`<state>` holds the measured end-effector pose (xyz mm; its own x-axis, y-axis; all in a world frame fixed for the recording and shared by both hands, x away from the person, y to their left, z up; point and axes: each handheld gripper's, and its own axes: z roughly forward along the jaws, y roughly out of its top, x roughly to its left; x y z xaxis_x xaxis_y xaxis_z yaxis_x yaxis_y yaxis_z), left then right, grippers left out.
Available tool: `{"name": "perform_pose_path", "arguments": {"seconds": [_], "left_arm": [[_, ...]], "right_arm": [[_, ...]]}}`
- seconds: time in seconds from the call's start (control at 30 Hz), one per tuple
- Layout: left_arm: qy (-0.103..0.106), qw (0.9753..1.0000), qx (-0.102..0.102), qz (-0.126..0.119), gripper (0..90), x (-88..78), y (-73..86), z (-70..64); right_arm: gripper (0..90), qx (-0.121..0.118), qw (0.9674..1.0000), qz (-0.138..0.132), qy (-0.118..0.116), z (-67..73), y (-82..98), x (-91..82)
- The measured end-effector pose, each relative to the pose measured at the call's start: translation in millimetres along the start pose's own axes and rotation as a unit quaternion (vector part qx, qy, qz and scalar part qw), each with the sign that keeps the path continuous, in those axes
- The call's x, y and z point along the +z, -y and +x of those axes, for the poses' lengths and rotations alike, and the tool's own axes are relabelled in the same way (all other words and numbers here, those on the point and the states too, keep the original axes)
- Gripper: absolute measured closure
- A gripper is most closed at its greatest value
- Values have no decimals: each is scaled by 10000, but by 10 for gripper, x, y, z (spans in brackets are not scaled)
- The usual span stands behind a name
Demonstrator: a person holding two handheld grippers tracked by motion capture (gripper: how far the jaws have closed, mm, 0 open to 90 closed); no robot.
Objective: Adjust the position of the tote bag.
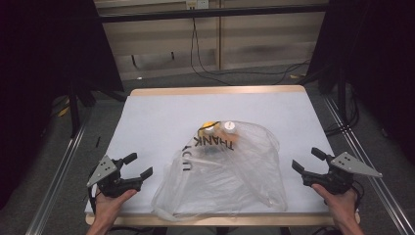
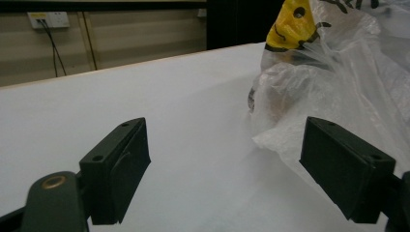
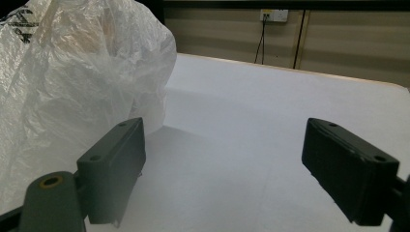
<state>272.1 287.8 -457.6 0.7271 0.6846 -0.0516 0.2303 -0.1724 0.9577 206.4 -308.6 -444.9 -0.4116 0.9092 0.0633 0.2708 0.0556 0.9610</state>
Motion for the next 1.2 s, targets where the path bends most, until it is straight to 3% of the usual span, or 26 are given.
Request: {"name": "perform_pose_path", "arguments": {"seconds": [0.07,0.1,0.33,0.4,0.6,0.63,0.67,0.7,0.73,0.83,0.87,1.0,1.03,1.13,1.2], "left_arm": [[35,10000,-4,73,181,1,-4,-5],[40,9999,-109,43,181,15,-4,-19],[182,9996,-86,210,255,25,-24,-32],[247,9992,-97,298,298,29,-36,-54],[295,9989,-61,367,333,16,-64,-109],[278,9989,-76,367,348,9,-68,-117],[388,9986,-126,341,353,7,-69,-123],[314,9987,-125,387,367,-6,-79,-138],[443,9983,-154,353,372,-16,-90,-161],[441,9982,-119,391,398,-33,-106,-196],[502,9979,-126,388,399,-37,-120,-238],[667,9968,-102,422,424,-51,-128,-298],[679,9966,-44,461,440,-60,-130,-317],[745,9958,15,526,457,-107,-121,-393],[849,9949,-26,536,470,-155,-105,-453]], "right_arm": [[164,18,10000,18,-18,3,-3,-3],[207,50,10000,23,-30,5,-6,-7],[252,59,9997,187,-159,-1,-2,-1],[317,57,9993,243,-279,-4,-12,-2],[347,70,9973,441,-585,11,-20,23],[399,81,9964,481,-692,20,-22,27],[424,51,9962,462,-739,29,-24,22],[435,44,9962,459,-743,40,-27,15],[448,67,9961,444,-756,47,-32,7],[487,59,9958,401,-821,62,-42,-13],[517,89,9945,401,-963,87,-62,-39],[549,97,9925,416,-1150,137,-103,-88],[561,49,9909,451,-1271,175,-109,-107],[581,-43,9894,534,-1346,230,-103,-117],[613,-51,9868,584,-1507,315,-86,-160]]}}
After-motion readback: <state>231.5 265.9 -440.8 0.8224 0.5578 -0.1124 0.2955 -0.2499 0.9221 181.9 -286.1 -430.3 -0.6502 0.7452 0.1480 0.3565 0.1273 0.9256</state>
